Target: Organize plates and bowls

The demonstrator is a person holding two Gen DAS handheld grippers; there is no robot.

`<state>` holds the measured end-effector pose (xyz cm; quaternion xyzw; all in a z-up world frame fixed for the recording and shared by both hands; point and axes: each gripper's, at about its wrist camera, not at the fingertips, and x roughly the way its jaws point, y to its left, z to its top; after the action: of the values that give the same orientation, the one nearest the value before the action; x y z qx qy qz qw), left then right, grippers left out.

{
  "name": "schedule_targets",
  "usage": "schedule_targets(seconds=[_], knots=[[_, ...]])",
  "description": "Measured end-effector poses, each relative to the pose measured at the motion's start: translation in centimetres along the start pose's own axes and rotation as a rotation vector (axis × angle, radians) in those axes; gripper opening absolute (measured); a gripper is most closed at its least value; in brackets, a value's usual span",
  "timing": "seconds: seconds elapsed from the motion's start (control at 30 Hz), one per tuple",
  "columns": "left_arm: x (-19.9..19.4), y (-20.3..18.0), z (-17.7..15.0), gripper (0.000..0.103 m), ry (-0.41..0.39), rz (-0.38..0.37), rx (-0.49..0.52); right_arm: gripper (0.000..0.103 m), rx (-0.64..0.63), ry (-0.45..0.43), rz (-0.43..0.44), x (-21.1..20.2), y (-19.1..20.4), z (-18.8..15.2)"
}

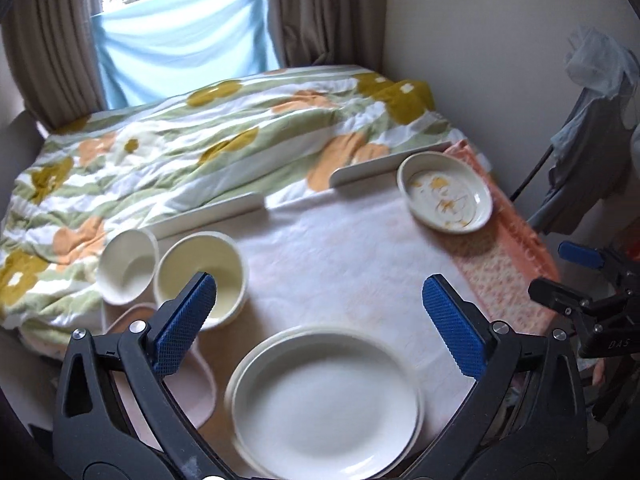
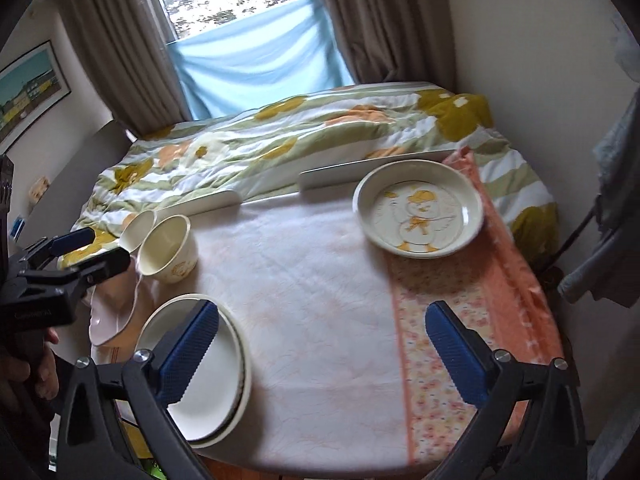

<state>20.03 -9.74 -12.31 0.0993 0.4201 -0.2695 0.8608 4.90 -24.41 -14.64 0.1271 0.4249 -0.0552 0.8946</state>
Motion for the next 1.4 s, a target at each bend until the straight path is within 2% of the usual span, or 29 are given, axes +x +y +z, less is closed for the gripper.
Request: schedule_targets(seconds=[0.03,0.07,0.17,0.23,0.3,0.37,0.4,0.43,0.5,0.57,0.73,0.83,0.93,0.97,1.07,1.13,1.4], knots=[[0.6,-0.5,1.5,0.103,-0.006,-0.046,0.005,0.103,0.017,0.022,-0.016,-0.5,-1.1,0.6],[1.3,-0.9,3.1,0.103,-0.007,-0.094,0.010,0.103,0.044,0.009,-0.026,-1.2,-2.2,1.2],[4.0,-3.1,7.6,0.103,0.016,-0.183,0.035,0.103,0.152,-0.086,-0.087,-3.6,-5.2,3.0],[6.4,-4.6,10.1,0.103,0.036,-0.239,0.056,0.103,0.206,-0.099,-0.106,-3.3,-7.0,3.9],[10.0,-5.6,11.8,0.102,0.101,-0.293,0.040,0.103,0.285,-0.076,-0.073,-1.3,-9.3,4.3],[13.8,-6.6,12.6,0.098,0.173,-0.323,0.022,0.095,0.368,-0.043,-0.046,1.4,-11.5,4.1],[15.7,-7.4,12.7,0.092,0.205,-0.331,0.023,0.079,0.410,-0.021,-0.024,2.9,-12.5,4.1],[17.7,-8.2,12.8,0.088,0.237,-0.323,0.035,0.068,0.447,-0.001,0.000,4.5,-13.4,4.1],[21.4,-9.4,12.5,0.069,0.294,-0.288,0.066,0.060,0.500,0.040,0.024,7.3,-14.7,3.7],[24.5,-10.0,12.2,0.057,0.341,-0.287,0.061,0.057,0.527,0.069,0.032,9.7,-15.5,3.4],[29.0,-10.5,11.2,0.054,0.400,-0.284,0.049,0.048,0.578,0.088,0.033,13.0,-16.9,3.4],[30.6,-10.6,11.1,0.048,0.423,-0.284,0.049,0.044,0.600,0.088,0.020,13.9,-17.7,3.6],[31.5,-10.7,11.3,0.037,0.428,-0.280,0.053,0.032,0.601,0.097,0.012,14.7,-18.1,3.8],[31.6,-10.7,11.4,0.031,0.423,-0.278,0.057,0.032,0.598,0.098,0.007,14.9,-18.2,4.0],[31.8,-11.0,11.4,0.012,0.423,-0.274,0.077,0.017,0.591,0.108,-0.011,15.5,-18.1,4.3],[31.7,-11.3,11.3,0.012,0.414,-0.265,0.099,0.012,0.591,0.109,-0.018,15.8,-18.1,4.3],[30.7,-11.7,11.4,0.012,0.392,-0.227,0.137,0.011,0.571,0.113,-0.019,15.6,-18.0,4.6]])
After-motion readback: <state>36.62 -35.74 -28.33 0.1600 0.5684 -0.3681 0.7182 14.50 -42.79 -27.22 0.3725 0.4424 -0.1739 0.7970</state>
